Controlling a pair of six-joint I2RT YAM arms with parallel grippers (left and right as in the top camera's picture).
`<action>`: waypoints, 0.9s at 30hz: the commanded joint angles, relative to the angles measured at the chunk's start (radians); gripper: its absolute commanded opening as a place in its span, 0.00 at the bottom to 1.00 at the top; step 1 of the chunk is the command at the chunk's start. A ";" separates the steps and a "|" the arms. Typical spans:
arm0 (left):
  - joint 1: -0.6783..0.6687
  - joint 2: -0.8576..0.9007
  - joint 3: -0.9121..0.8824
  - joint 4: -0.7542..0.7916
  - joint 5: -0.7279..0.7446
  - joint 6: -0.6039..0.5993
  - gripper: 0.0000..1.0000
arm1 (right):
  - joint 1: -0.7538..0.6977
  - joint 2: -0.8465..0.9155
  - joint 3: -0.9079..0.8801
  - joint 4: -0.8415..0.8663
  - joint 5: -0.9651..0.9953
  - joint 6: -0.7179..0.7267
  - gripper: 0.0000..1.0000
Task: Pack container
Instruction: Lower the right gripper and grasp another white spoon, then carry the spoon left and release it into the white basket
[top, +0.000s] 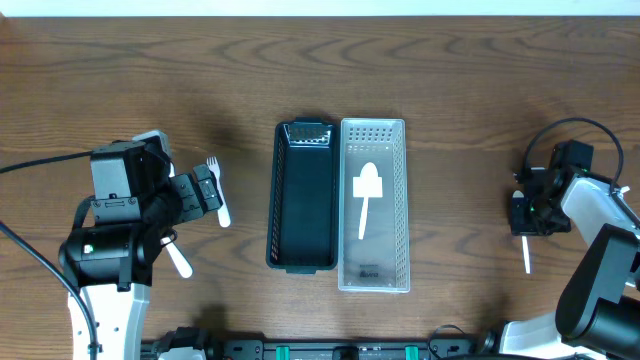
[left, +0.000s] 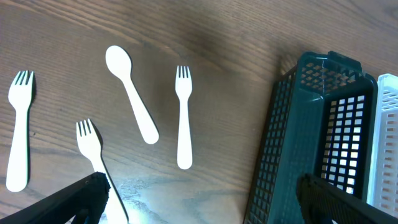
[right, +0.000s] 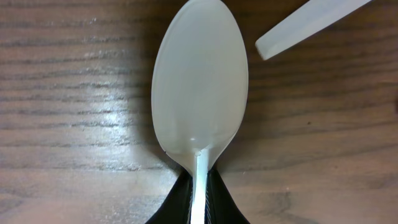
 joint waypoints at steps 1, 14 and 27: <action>0.000 0.002 0.017 -0.002 -0.005 0.006 0.98 | -0.004 0.061 -0.045 0.019 -0.006 0.012 0.01; 0.000 0.002 0.017 -0.002 -0.005 0.006 0.98 | 0.122 -0.006 0.228 -0.092 -0.006 0.105 0.01; 0.000 0.002 0.017 -0.002 -0.005 0.006 0.98 | 0.602 -0.129 0.572 -0.185 -0.040 0.476 0.02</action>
